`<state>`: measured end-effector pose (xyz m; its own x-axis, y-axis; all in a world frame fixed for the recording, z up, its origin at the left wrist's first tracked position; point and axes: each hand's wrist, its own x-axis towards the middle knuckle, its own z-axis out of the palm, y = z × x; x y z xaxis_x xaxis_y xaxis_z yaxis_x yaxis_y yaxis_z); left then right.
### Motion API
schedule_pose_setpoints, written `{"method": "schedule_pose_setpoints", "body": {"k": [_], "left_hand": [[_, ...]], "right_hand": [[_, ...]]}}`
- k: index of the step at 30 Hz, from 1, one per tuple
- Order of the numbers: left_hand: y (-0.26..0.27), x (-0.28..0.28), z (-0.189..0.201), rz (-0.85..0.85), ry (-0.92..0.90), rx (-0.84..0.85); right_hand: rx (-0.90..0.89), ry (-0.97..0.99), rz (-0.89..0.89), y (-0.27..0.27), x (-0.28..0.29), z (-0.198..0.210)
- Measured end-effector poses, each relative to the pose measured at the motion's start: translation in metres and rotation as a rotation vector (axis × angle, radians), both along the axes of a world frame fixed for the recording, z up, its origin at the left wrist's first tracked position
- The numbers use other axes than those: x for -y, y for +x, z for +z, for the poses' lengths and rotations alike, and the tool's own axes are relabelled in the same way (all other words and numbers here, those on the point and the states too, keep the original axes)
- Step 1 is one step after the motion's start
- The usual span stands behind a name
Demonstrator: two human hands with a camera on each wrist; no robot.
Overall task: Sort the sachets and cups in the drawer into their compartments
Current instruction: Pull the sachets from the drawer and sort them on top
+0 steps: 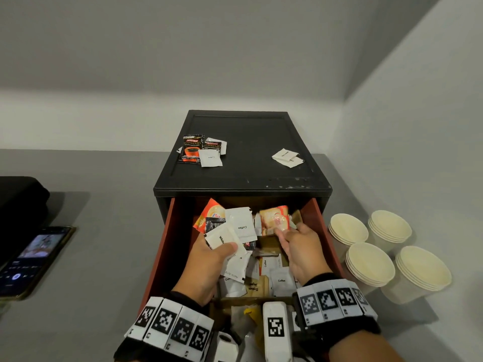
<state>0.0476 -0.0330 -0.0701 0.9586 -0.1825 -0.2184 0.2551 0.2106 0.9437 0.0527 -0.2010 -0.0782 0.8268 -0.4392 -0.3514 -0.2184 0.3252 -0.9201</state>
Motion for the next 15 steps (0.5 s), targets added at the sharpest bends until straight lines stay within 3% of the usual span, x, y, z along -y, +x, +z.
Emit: {"method": "schedule_pose_setpoints", "body": {"k": [5,8,11,15], "left_hand": [[-0.001,0.000,-0.001,-0.005,0.015,0.018],[-0.002,-0.001,0.000,-0.023,0.028,0.041],[-0.003,-0.001,0.000,-0.070,0.049,0.059],[-0.003,0.000,-0.002,-0.068,0.067,0.047]], "right_hand": [[-0.028,-0.098,0.047,0.001,-0.002,-0.001],[0.050,-0.128,0.259,-0.008,-0.011,0.008],[0.110,-0.317,0.427,-0.016,-0.026,0.018],[0.133,-0.488,0.330,-0.015,-0.029,0.023]]}}
